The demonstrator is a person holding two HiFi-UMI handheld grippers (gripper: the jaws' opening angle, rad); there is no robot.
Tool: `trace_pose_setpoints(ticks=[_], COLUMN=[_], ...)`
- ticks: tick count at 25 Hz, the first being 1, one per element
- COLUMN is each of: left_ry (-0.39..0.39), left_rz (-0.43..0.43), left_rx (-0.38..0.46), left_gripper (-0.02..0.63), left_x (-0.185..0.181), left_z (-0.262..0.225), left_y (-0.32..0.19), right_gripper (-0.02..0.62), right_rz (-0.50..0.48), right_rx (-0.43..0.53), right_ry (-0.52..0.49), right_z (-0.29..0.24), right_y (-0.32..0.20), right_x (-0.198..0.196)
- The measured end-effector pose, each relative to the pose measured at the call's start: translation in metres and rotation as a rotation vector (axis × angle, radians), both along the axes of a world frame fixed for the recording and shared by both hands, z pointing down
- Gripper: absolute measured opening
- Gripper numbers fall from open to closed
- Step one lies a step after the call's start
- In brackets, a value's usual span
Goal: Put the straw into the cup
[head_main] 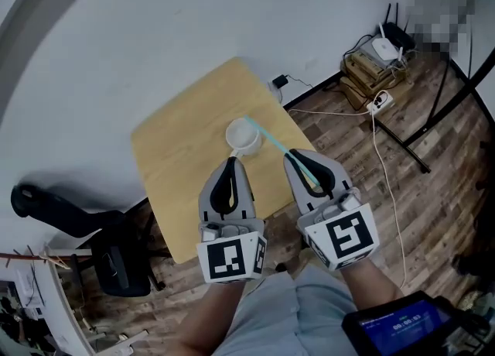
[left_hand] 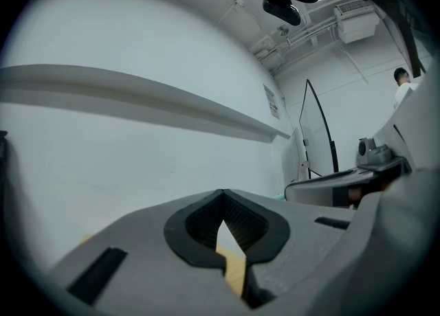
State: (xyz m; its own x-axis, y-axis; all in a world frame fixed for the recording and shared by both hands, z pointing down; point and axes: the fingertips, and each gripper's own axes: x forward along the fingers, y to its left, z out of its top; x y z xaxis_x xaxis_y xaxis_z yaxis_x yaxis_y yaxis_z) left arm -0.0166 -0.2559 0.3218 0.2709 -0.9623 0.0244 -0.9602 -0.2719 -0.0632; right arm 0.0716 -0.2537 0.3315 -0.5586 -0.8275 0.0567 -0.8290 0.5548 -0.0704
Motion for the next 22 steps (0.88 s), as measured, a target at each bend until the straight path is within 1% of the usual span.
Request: trace_pose_setpoints(ticks=[3, 8, 12, 15, 22], left_ry=[0.003, 0.014, 0.030, 0.040, 0.070], left_rz=[-0.041, -0.108, -0.144, -0.156, -0.156], left_rx=[0.030, 0.075, 0.085, 0.064, -0.027], left_gripper=[-0.003, -0.003, -0.003, -0.003, -0.003], left_x=[0.002, -0.013, -0.027, -0.038, -0.052], left_z=[-0.012, -0.027, -0.030, -0.022, 0.012], left_y=[-0.011, -0.024, -0.035, -0.045, -0.062], right_gripper=[0.025, 0.025, 0.025, 0.026, 0.025], right_rz=[-0.055, -0.130, -0.155, -0.158, -0.153], right_rx=[0.025, 0.065, 0.063, 0.040, -0.069], right_ry=[0.003, 0.019, 0.037, 0.049, 0.084], right_z=[-0.009, -0.023, -0.027, -0.020, 0.022], right_y=[-0.013, -0.030, -0.044, -0.055, -0.068], right_x=[-0.003, -0.018, -0.028, -0.036, -0.047])
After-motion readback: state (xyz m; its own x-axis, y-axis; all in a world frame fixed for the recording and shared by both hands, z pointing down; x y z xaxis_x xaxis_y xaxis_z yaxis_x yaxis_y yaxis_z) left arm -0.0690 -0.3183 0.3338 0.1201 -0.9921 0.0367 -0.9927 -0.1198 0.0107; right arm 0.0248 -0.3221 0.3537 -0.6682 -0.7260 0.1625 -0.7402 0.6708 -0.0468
